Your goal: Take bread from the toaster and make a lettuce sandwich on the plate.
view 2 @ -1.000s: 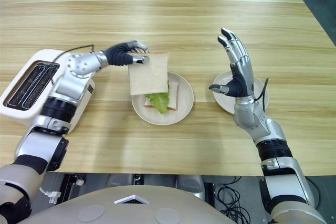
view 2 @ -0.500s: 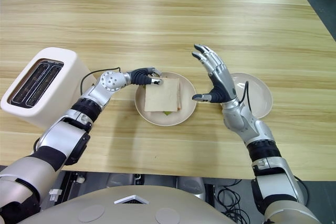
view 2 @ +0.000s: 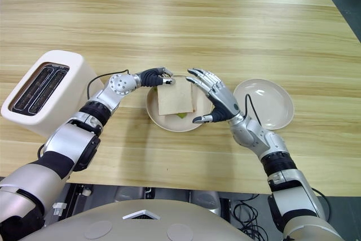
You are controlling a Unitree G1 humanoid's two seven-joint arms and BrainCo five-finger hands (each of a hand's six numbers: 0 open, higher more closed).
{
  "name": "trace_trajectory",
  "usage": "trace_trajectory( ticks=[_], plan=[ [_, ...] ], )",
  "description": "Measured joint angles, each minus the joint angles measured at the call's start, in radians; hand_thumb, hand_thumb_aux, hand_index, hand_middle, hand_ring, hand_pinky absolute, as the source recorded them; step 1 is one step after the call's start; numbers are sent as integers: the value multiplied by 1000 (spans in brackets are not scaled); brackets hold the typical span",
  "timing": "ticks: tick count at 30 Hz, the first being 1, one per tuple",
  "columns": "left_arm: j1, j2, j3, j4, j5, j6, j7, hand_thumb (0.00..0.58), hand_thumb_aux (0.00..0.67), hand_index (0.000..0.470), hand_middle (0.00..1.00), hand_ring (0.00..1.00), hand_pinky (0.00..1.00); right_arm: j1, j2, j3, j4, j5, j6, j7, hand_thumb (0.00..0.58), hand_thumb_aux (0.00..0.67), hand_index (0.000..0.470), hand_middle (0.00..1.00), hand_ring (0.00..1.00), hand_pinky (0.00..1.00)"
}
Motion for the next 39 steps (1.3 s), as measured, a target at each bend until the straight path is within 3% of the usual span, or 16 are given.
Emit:
trace_trajectory(
  ticks=[12, 20, 21, 22, 23, 24, 25, 26, 38, 39],
  plan=[
    [0, -24, 11, 19, 0, 1, 10, 580, 670, 460, 1000, 1000, 1000, -64, 3, 111, 89, -57, 51, 71, 0, 0, 0, 0, 0, 0],
    [-5, -29, 18, 76, 2, 20, 52, 580, 657, 451, 1000, 1000, 1000, -177, 55, 201, 204, -138, 184, 75, 0, 0, 0, 0, 0, 0],
    [-5, -31, 18, 81, 3, 24, 58, 547, 510, 350, 1000, 1000, 1000, -189, 65, 210, 216, -145, 193, 78, 0, 0, 0, 0, 0, 0],
    [-5, -31, 17, 88, 5, 32, 67, 511, 439, 301, 1000, 1000, 1000, -200, 74, 227, 230, -150, 208, 85, 0, 0, 0, 0, 0, 0],
    [-5, -30, 17, 97, 10, 40, 74, 511, 439, 301, 1000, 1000, 1000, -209, 80, 239, 242, -153, 222, 90, 0, 0, 0, 0, 0, 0],
    [-5, -31, 16, 108, 14, 44, 80, 301, 205, 141, 1000, 1000, 1000, -220, 85, 249, 258, -154, 233, 102, 0, 0, 0, 0, 0, 0],
    [-5, -35, 16, 114, 19, 45, 90, 100, 60, 41, 1000, 1000, 1000, -232, 89, 260, 271, -153, 242, 113, 0, 0, 0, 0, 0, 0],
    [-6, -35, 16, 119, 23, 49, 103, 0, 0, 0, 1000, 1000, 1000, -247, 95, 270, 282, -153, 252, 122, 0, 0, 0, 0, 0, 0],
    [-31, -25, -35, 128, 145, 54, 312, 0, 0, 0, 1000, 1000, 1000, -304, 126, 282, 353, -107, 279, 194, 0, 0, 0, 0, 0, 0],
    [-44, -15, -64, 124, 187, 42, 376, 0, 0, 0, 918, 918, 918, -305, 127, 282, 362, -104, 287, 200, 0, 0, 0, 0, 0, 0]
  ],
)
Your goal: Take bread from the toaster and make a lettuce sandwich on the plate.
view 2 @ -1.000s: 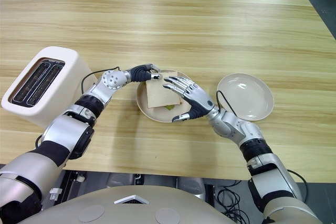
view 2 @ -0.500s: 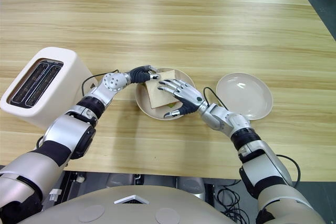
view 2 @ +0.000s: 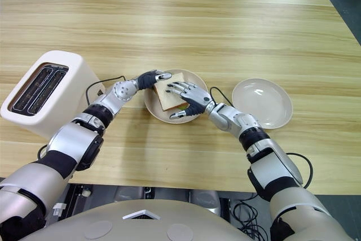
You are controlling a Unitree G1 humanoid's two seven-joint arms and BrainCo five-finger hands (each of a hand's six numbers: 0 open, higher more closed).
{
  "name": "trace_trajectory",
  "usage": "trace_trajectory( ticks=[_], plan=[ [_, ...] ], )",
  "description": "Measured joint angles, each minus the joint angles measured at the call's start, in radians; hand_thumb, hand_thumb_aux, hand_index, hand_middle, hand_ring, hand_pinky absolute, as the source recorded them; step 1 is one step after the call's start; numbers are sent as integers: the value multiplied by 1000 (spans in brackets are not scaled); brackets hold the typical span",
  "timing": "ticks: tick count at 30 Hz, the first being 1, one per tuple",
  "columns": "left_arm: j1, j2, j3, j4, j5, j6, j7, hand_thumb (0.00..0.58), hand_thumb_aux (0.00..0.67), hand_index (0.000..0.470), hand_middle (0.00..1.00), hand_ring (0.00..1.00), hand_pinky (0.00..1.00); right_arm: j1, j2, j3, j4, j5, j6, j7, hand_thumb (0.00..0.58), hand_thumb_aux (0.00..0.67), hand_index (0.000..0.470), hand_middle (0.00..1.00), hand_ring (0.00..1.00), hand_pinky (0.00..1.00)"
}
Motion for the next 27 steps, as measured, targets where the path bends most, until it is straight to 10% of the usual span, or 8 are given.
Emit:
trace_trajectory(
  ticks=[3, 5, 17, 21, 23, 25, 26, 27],
  plan=[
    [-51, 51, -76, -40, 116, -5, 179, 0, 0, 0, 733, 733, 733, -2, 0, 9, 20, 16, 7, 18, 0, 0, 0, 0, 0, 0],
    [-120, 110, -134, -99, 228, 49, 364, 0, 0, 0, 0, 0, 0, -1, 1, 11, 21, 22, 7, 19, 0, 0, 0, 0, 0, 0],
    [35, 237, -142, -491, 363, 253, 665, 0, 0, 0, 0, 0, 0, 9, -29, -50, 20, 113, -69, -103, 205, 131, 90, 0, 0, 0],
    [123, 266, -89, -642, 328, 233, 615, 0, 0, 0, 0, 0, 0, 11, -55, -129, -32, 197, -150, -135, 346, 244, 168, 569, 569, 569],
    [182, 273, -76, -721, 307, 213, 583, 470, 378, 260, 0, 0, 0, 18, -56, -174, -79, 271, -212, -132, 458, 363, 249, 969, 969, 969],
    [257, 275, -49, -810, 240, 165, 519, 574, 602, 413, 0, 0, 0, 36, -47, -225, -139, 401, -286, -87, 551, 520, 357, 1000, 1000, 1000],
    [282, 276, -37, -840, 214, 147, 501, 580, 670, 460, 1000, 1000, 1000, 45, -42, -241, -155, 448, -307, -68, 580, 670, 460, 1000, 1000, 1000],
    [324, 277, -14, -889, 160, 114, 462, 580, 670, 460, 1000, 1000, 1000, 56, -36, -255, -174, 532, -328, -21, 580, 670, 460, 1000, 1000, 1000]
  ],
)
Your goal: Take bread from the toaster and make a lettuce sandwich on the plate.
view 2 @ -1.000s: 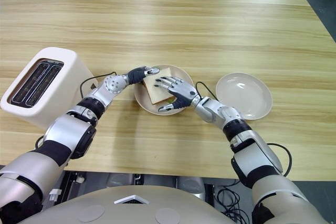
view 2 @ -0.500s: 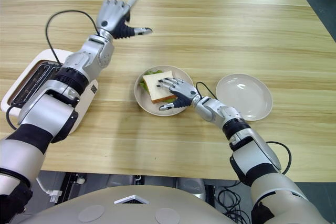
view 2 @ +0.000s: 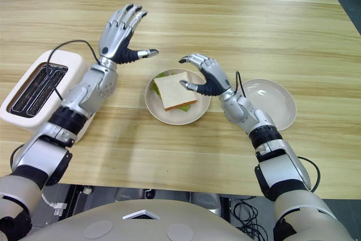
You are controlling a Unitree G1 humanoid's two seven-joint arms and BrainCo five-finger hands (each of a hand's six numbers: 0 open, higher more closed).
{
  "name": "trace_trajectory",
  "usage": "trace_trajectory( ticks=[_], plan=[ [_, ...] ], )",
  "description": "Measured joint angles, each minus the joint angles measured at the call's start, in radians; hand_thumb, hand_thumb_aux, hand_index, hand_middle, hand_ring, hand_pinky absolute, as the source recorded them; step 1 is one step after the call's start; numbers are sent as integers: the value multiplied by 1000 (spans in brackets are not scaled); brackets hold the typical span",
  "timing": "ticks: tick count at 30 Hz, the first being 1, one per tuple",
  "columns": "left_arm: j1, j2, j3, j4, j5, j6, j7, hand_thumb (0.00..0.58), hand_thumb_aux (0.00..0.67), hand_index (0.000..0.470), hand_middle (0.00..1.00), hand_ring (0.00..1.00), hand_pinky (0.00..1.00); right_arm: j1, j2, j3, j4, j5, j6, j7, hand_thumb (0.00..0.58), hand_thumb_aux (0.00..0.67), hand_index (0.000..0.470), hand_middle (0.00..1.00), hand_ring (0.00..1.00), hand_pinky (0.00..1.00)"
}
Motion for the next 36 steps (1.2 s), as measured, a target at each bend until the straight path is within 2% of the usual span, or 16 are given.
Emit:
trace_trajectory(
  ticks=[2, 3, 6, 9, 11, 13, 15, 19, 22, 26, 31, 35, 36],
  plan=[
    [98, 6, 62, -136, -138, -47, -96, 580, 670, 460, 1000, 1000, 1000, 38, 23, -25, -43, 193, -17, 124, 580, 670, 460, 1000, 1000, 1000],
    [114, 7, 70, -157, -157, -56, -112, 580, 670, 460, 1000, 1000, 1000, 46, 25, -27, -48, 226, -17, 144, 580, 670, 460, 1000, 1000, 1000],
    [219, 17, 113, -320, -315, -71, -264, 580, 670, 460, 1000, 1000, 1000, 124, 30, -34, -142, 491, 32, 355, 580, 670, 460, 1000, 1000, 1000],
    [344, 71, 93, -489, -503, -73, -487, 580, 670, 460, 1000, 1000, 1000, 257, 8, -31, -341, 817, 167, 661, 580, 670, 460, 1000, 1000, 1000],
    [450, 137, 37, -575, -581, -72, -654, 580, 670, 460, 1000, 1000, 1000, 367, -48, -32, -473, 1038, 321, 924, 580, 670, 460, 1000, 1000, 1000],
    [516, 167, -4, -582, -584, -66, -750, 580, 670, 460, 1000, 1000, 1000, 429, -98, -35, -526, 1132, 434, 1107, 580, 670, 460, 1000, 1000, 1000],
    [567, 180, -37, -580, -580, -53, -822, 580, 670, 460, 1000, 1000, 1000, 471, -135, -30, -538, 1121, 498, 1242, 580, 670, 460, 1000, 1000, 1000],
    [604, 181, -95, -520, -464, -38, -872, 580, 670, 460, 1000, 1000, 1000, 492, -149, 6, -475, 920, 498, 1353, 580, 670, 460, 1000, 1000, 1000],
    [606, 167, -124, -439, -359, -35, -869, 580, 670, 460, 1000, 1000, 1000, 481, -128, 19, -388, 741, 449, 1343, 580, 670, 460, 1000, 1000, 1000],
    [572, 127, -157, -374, -207, -38, -811, 580, 670, 460, 1000, 1000, 1000, 423, -100, 19, -236, 462, 348, 1196, 580, 670, 460, 1000, 1000, 1000],
    [405, 81, -187, -226, 97, 21, -574, 580, 670, 460, 1000, 1000, 1000, 275, -54, 27, -64, 81, 237, 820, 580, 670, 460, 1000, 1000, 1000],
    [316, 9, -188, -83, 172, 48, -446, 580, 670, 460, 1000, 1000, 1000, 156, -24, 81, 62, -148, 213, 548, 580, 670, 460, 1000, 1000, 1000],
    [265, -25, -189, 7, 174, 44, -406, 580, 670, 460, 1000, 1000, 1000, 110, -6, 109, 125, -215, 215, 457, 580, 670, 460, 1000, 1000, 1000]
  ],
)
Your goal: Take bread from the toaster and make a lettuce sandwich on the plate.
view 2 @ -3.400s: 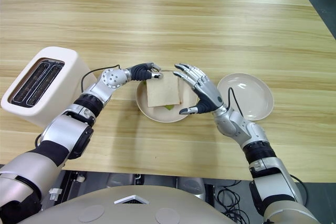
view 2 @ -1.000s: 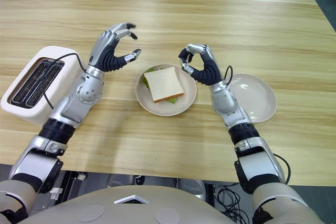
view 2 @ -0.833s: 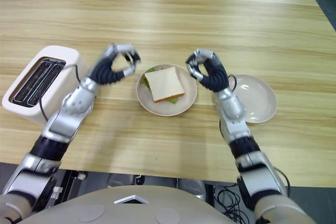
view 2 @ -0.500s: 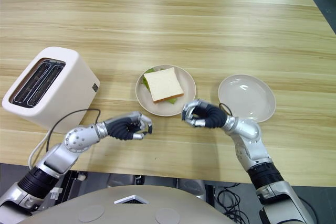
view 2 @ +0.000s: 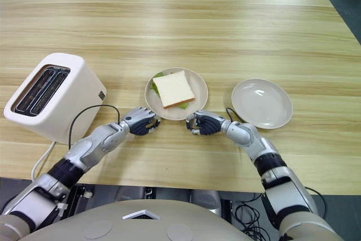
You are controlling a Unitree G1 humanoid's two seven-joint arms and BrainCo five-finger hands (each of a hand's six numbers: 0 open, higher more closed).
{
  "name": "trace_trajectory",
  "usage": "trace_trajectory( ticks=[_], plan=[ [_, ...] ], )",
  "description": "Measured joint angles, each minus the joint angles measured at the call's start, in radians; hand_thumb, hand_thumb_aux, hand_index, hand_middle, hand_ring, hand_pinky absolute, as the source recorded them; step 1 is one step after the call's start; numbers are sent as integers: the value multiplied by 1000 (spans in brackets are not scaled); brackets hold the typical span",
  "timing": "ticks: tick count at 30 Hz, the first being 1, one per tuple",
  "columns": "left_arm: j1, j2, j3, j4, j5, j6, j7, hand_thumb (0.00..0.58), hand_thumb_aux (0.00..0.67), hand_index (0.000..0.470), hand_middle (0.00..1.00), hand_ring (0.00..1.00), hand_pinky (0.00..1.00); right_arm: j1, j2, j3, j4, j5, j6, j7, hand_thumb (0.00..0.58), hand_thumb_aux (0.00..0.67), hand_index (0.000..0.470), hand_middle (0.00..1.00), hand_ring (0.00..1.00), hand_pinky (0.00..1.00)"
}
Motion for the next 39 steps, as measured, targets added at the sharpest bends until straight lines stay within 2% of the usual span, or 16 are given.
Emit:
trace_trajectory(
  ticks=[2, 6, 10, 15, 21, 22, 23, 24, 25, 26, 27, 28, 29, 30, 34, 39],
  plan=[
    [-47, -24, 0, 73, -1, -5, 29, 580, 670, 460, 1000, 1000, 1000, -40, 14, 20, 41, -41, 7, -61, 580, 670, 460, 1000, 1000, 1000],
    [-286, -141, 0, 473, 0, 1, 156, 580, 670, 460, 1000, 1000, 1000, -167, 72, 64, 221, -114, 63, -193, 580, 670, 460, 1000, 1000, 1000],
    [-408, -204, 10, 733, -16, -6, 242, 580, 670, 460, 1000, 1000, 1000, -276, 130, 85, 372, -131, 131, -239, 580, 670, 460, 1000, 1000, 1000],
    [-473, -244, 19, 864, -52, -4, 261, 580, 670, 460, 1000, 1000, 1000, -384, 173, 103, 473, -148, 274, -237, 580, 670, 460, 1000, 1000, 1000],
    [-491, -248, 52, 903, -96, -1, 260, 580, 670, 460, 1000, 1000, 1000, -419, 169, 89, 511, -136, 365, -247, 580, 670, 460, 1000, 1000, 1000],
    [-491, -248, 53, 903, -101, -5, 262, 576, 615, 422, 1000, 1000, 1000, -419, 167, 83, 512, -132, 365, -249, 580, 670, 460, 1000, 1000, 1000],
    [-491, -248, 59, 903, -112, -15, 268, 551, 520, 357, 1000, 1000, 1000, -419, 162, 75, 512, -125, 360, -250, 547, 510, 350, 973, 973, 973],
    [-490, -245, 71, 903, -122, -33, 276, 456, 360, 247, 839, 839, 839, -419, 155, 58, 512, -110, 343, -255, 31, 18, 13, 329, 329, 329],
    [-489, -241, 78, 901, -131, -50, 285, 241, 158, 108, 141, 141, 141, -418, 148, 45, 511, -95, 325, -258, 0, 0, 0, 0, 0, 0],
    [-479, -230, 90, 881, -144, -80, 302, 212, 137, 94, 0, 0, 0, -409, 141, 20, 507, -71, 290, -262, 0, 0, 0, 0, 0, 0],
    [-460, -218, 113, 847, -169, -116, 315, 212, 137, 94, 0, 0, 0, -391, 135, -7, 498, -41, 245, -263, 0, 0, 0, 0, 0, 0],
    [-438, -202, 133, 805, -193, -157, 325, 112, 68, 47, 0, 0, 0, -364, 129, -32, 481, -10, 193, -264, 0, 0, 0, 0, 0, 0],
    [-419, -187, 158, 768, -216, -191, 329, 112, 68, 47, 0, 0, 0, -336, 126, -55, 471, 15, 144, -262, 0, 0, 0, 0, 0, 0],
    [-393, -172, 178, 720, -240, -216, 328, 0, 0, 0, 0, 0, 0, -309, 124, -72, 461, 41, 100, -256, 0, 0, 0, 0, 0, 0],
    [-85, -112, 315, 224, -428, -308, 255, 0, 0, 0, 0, 0, 0, -108, 121, -234, 320, 291, -162, -175, 0, 0, 0, 0, 0, 0],
    [184, -131, 388, -243, -589, -247, 156, 0, 0, 0, 0, 0, 0, 84, 153, -366, 57, 526, -253, -124, 0, 0, 0, 0, 0, 0]
  ],
)
